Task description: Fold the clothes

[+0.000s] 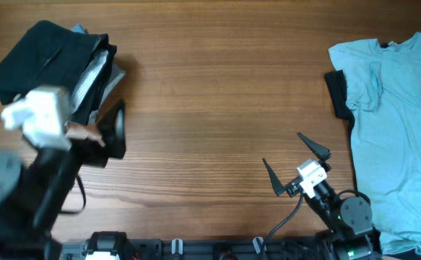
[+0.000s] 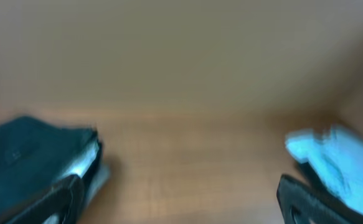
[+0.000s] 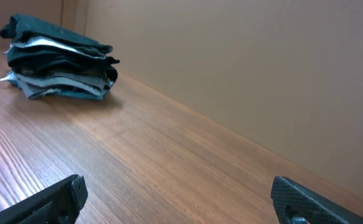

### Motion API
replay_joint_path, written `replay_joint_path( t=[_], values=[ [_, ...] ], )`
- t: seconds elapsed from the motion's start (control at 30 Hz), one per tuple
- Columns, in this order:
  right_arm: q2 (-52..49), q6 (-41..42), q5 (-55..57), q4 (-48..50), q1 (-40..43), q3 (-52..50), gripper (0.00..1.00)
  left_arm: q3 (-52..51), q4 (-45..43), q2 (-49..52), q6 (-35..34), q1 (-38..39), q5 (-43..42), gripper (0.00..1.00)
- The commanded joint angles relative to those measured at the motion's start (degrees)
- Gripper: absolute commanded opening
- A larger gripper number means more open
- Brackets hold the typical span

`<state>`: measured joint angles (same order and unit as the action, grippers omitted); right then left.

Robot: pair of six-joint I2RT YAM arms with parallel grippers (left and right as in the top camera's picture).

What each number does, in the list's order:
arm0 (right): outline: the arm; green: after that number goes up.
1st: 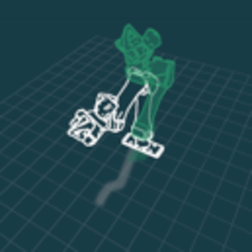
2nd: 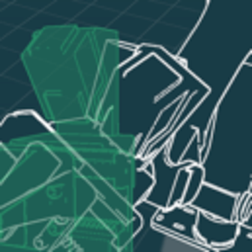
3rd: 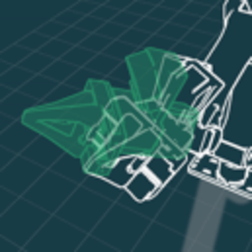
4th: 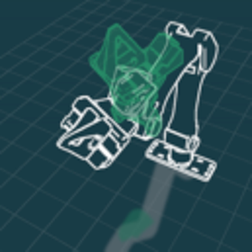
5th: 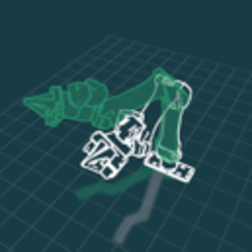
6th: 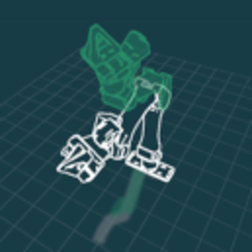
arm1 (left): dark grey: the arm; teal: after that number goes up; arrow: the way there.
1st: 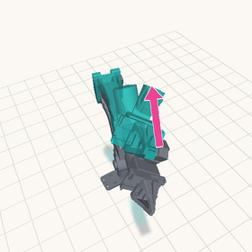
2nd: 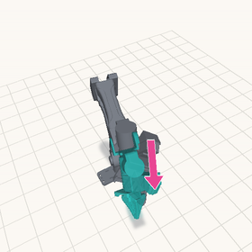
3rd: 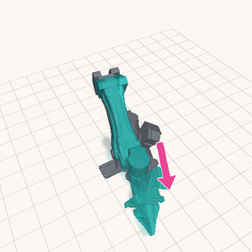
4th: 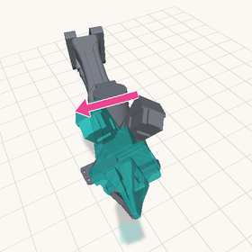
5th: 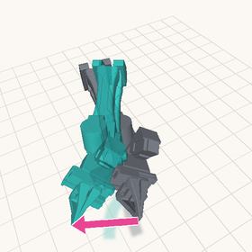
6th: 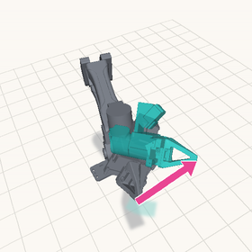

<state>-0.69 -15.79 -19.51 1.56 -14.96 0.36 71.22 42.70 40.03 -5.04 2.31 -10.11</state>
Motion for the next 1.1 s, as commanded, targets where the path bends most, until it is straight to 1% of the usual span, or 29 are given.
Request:
replay_joint_path(
  t=[0.0, 0.07, 0.2, 0.27, 0.33, 0.43, 0.53, 0.57, 0.7, 0.83, 0.93, 1.07],
  values=[
    [-0.1, -0.7, -1.3, 0.1, -0.1, 0.0, 1.00, -12.8, -9.2, -8.8, -4.5, -3.6, 0.4, 1.00],
    [-0.1, -0.7, -1.3, 0.1, -0.1, -0.1, 1.00, -23.2, -17.1, -15.6, -4.5, -4.6, 0.5, 1.00],
    [-0.1, -0.7, -1.3, 0.1, -0.1, 0.0, 1.00, -40.0, -30.7, -25.9, -6.0, -4.7, 0.6, 1.00],
    [-0.1, -0.7, -1.3, 0.1, -0.1, 0.0, 1.00, -49.7, -40.2, -31.5, -7.5, -4.7, 0.7, 1.00],
    [-0.1, -0.7, -1.3, 0.1, -0.1, 0.0, 1.00, -56.4, -46.6, -35.4, -7.5, -4.7, 0.8, 1.00],
    [-0.1, -0.7, -1.3, 0.1, -0.1, 0.0, 1.00, -63.5, -52.3, -39.2, -7.5, -4.7, 1.5, 1.00],
    [-0.1, -0.7, -1.3, 0.1, -0.1, 0.0, 1.00, -69.9, -61.1, -39.9, -7.5, -4.7, 4.0, 1.00],
    [-0.1, -0.7, -1.3, 0.1, -0.1, 0.0, 1.00, -70.9, -61.5, -39.9, -7.5, -4.7, 5.6, 1.00],
    [-0.1, -0.7, -1.3, 0.1, -0.1, 0.0, 1.00, -70.9, -58.5, -39.9, -7.4, -4.7, 6.2, 1.00],
    [-0.1, -0.7, -1.3, 0.1, -0.1, 0.0, 1.00, -70.9, -46.4, -39.9, -7.5, -4.7, 5.9, 1.00],
    [-0.1, -0.7, -1.3, 0.1, -0.1, 0.0, 1.00, -70.9, -38.9, -39.9, -7.5, -4.7, 5.7, 1.00],
    [-0.1, -0.7, -1.3, 0.1, -0.1, 0.0, 1.00, -70.9, -38.6, -39.8, -7.5, -4.7, 5.7, 1.00]
  ],
)
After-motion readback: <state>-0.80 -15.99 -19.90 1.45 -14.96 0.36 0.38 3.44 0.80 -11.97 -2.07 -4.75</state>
